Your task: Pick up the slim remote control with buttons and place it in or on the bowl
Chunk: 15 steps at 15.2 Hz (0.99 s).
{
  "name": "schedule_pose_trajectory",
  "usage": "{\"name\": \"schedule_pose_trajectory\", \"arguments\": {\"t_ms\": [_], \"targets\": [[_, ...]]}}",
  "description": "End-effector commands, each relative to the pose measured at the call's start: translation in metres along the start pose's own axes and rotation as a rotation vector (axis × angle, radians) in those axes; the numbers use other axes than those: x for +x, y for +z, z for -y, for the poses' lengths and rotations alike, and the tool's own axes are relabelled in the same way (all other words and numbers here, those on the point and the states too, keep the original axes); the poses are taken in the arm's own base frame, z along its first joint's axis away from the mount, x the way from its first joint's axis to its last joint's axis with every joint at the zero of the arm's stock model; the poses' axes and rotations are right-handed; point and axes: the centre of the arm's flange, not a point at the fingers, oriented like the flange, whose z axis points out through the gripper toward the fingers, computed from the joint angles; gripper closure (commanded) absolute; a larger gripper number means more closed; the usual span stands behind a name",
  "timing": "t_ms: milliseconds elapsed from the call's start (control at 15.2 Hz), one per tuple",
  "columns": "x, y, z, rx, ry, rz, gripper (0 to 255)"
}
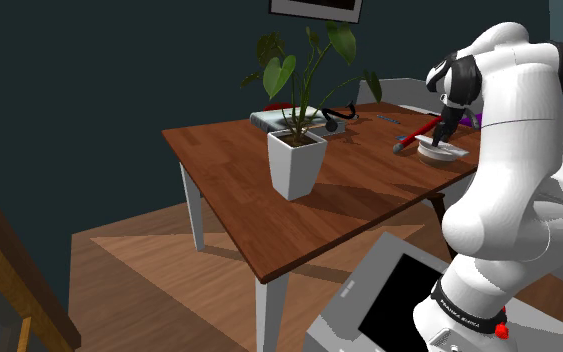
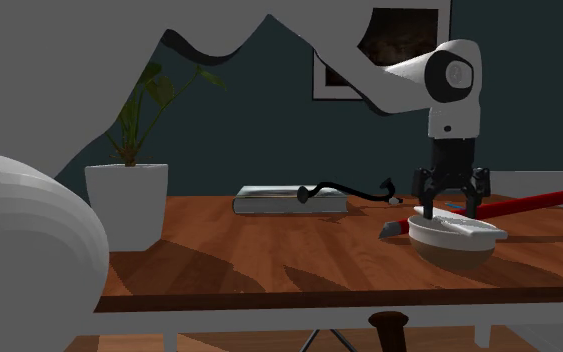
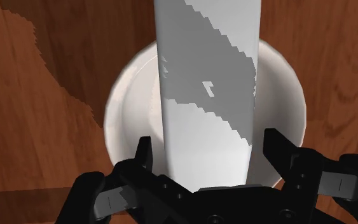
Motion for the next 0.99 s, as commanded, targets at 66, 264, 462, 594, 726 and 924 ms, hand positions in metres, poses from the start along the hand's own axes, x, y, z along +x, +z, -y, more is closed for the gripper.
{"name": "schedule_pose_trajectory", "arguments": {"t_ms": [66, 264, 462, 594, 726, 924], "targets": [[0.000, 0.000, 0.000, 0.000, 0.000, 0.000, 0], [0.000, -0.026, 0.000, 0.000, 0.000, 0.000, 0], [0.000, -0.050, 0.000, 0.000, 0.000, 0.000, 0], [0.000, -0.050, 0.000, 0.000, 0.000, 0.000, 0], [0.000, -0.050, 0.000, 0.000, 0.000, 0.000, 0], [0.000, -0.050, 0.000, 0.000, 0.000, 0.000, 0]]}}
